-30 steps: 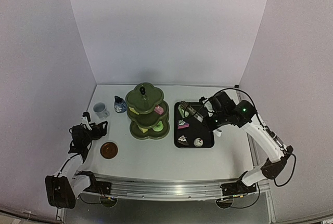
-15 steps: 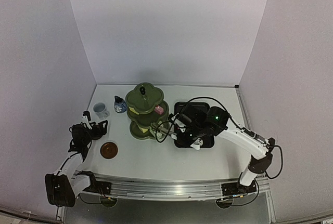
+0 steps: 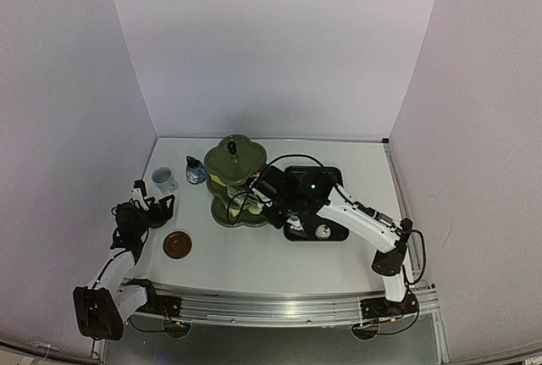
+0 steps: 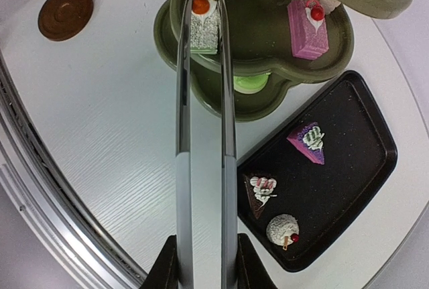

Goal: Serve the afternoon tea

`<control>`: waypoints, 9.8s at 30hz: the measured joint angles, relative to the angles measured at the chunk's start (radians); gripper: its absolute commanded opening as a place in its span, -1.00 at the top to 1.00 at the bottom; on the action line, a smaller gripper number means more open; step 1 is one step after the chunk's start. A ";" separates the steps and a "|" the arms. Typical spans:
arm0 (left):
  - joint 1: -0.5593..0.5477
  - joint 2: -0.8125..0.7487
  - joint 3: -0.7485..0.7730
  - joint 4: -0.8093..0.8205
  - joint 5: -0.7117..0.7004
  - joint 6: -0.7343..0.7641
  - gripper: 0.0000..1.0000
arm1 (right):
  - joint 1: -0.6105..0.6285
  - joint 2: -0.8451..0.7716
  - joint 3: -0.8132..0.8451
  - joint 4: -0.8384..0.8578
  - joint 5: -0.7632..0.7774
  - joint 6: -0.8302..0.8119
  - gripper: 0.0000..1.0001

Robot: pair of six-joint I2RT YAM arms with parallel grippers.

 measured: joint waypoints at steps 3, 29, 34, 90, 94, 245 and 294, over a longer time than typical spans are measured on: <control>0.000 -0.009 0.000 0.000 -0.001 0.000 -0.99 | 0.000 0.010 0.001 0.003 0.032 -0.021 1.00; 0.000 -0.028 0.000 0.000 -0.001 -0.001 -0.99 | -0.037 0.094 -0.008 0.096 0.090 -0.090 0.75; 0.000 -0.029 -0.001 0.000 -0.002 -0.001 -0.99 | -0.041 0.094 -0.010 0.099 0.090 -0.086 0.52; 0.000 -0.027 -0.007 0.000 -0.001 -0.001 -0.99 | -0.065 -0.343 -0.428 0.119 0.013 0.088 0.46; 0.000 -0.027 -0.007 0.000 -0.001 -0.001 -0.99 | -0.138 -0.423 -0.501 0.123 0.003 0.101 0.46; -0.030 -0.051 0.038 -0.028 0.229 0.106 -0.98 | -0.235 -0.007 0.073 0.197 0.007 0.062 1.00; -0.050 -0.063 0.038 -0.038 0.237 0.134 -0.99 | -0.202 -0.029 0.130 0.178 -0.085 -0.011 0.44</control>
